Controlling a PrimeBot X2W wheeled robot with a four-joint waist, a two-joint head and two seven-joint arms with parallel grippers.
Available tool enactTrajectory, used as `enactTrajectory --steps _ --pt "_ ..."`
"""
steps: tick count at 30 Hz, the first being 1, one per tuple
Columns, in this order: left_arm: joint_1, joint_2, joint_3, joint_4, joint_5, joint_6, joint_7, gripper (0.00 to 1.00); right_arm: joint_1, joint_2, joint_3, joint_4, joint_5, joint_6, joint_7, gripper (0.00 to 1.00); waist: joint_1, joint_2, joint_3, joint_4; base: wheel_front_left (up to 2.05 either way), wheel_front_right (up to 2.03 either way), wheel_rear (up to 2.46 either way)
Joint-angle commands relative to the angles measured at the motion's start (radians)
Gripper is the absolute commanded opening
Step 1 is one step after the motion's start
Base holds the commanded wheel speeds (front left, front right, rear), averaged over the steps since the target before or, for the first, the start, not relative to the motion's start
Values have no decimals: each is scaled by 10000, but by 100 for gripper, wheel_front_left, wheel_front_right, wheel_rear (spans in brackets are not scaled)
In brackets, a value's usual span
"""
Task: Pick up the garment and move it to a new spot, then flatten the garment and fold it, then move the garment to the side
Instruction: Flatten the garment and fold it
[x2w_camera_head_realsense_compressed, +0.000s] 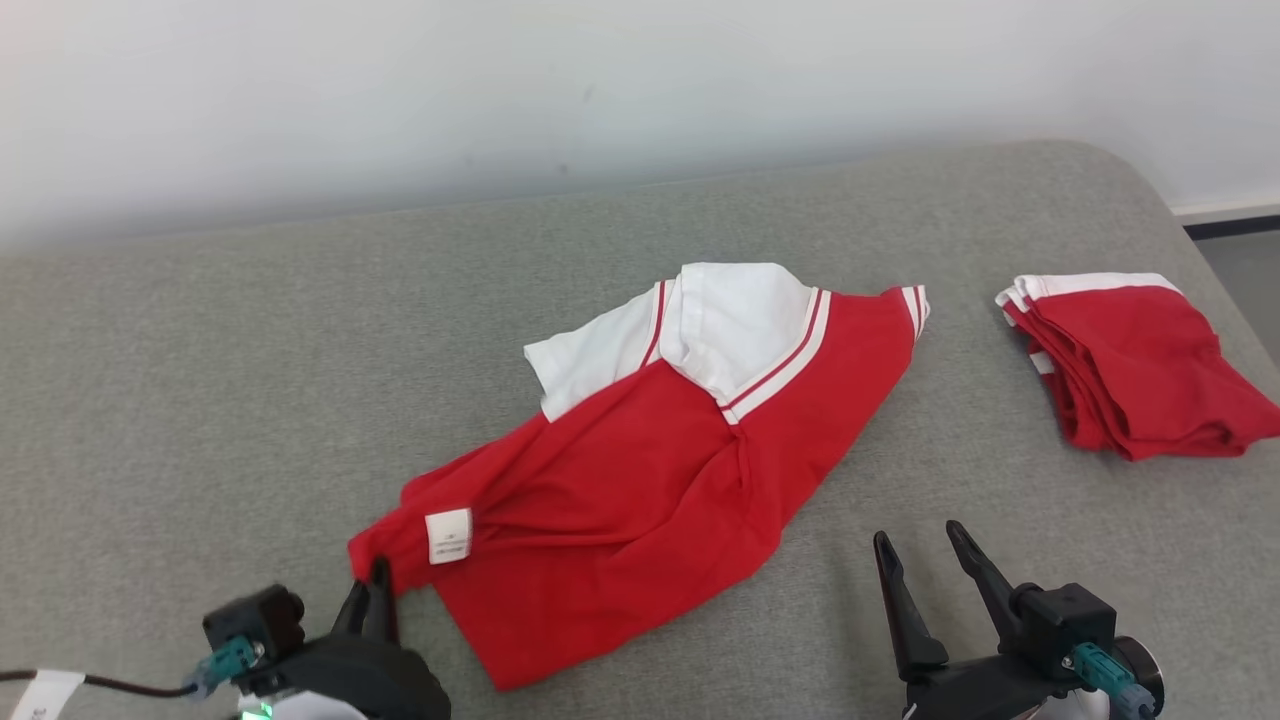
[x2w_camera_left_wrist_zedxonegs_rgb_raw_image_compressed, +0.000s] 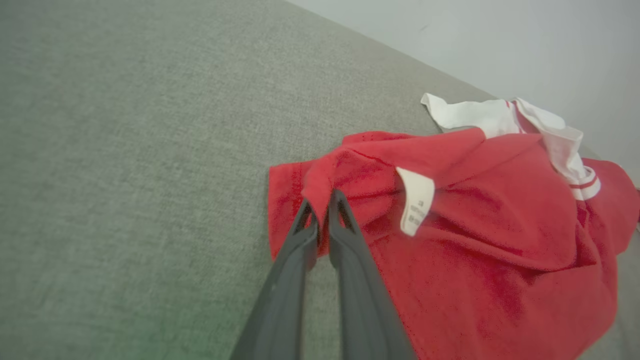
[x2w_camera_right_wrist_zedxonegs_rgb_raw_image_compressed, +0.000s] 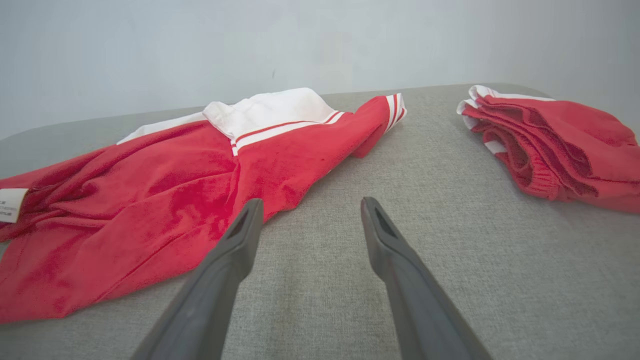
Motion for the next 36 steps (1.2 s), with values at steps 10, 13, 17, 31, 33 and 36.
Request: enactTrajectory --steps 10,13,17,31,33,36 --pt "1315 -67 404 -602 -715 206 -147 100 -233 -1 122 -263 -358 -25 411 100 0 0 -239 631 0 0 0" --pt "1349 -28 460 -826 -545 162 -419 100 -707 -103 123 -335 -559 -25 891 100 0 0 -250 743 0 0 0" --pt "1169 1 428 -1098 -272 83 -656 100 -1467 -142 -39 -126 -802 -25 1685 100 0 0 -195 947 0 0 0" --pt "723 -451 722 -2547 2409 -795 -1094 100 -4827 -50 -404 2992 -1871 -25 4080 100 0 0 646 2616 0 0 0" --pt "820 -594 837 -2621 2661 -1042 -1096 100 -5057 -51 -503 3398 -2011 -25 4056 100 0 0 736 2799 0 0 0" --pt "945 -859 1031 -2557 2973 -1361 -1098 100 -5334 -55 -786 3871 -2315 -25 3890 100 0 0 823 2999 0 0 0"
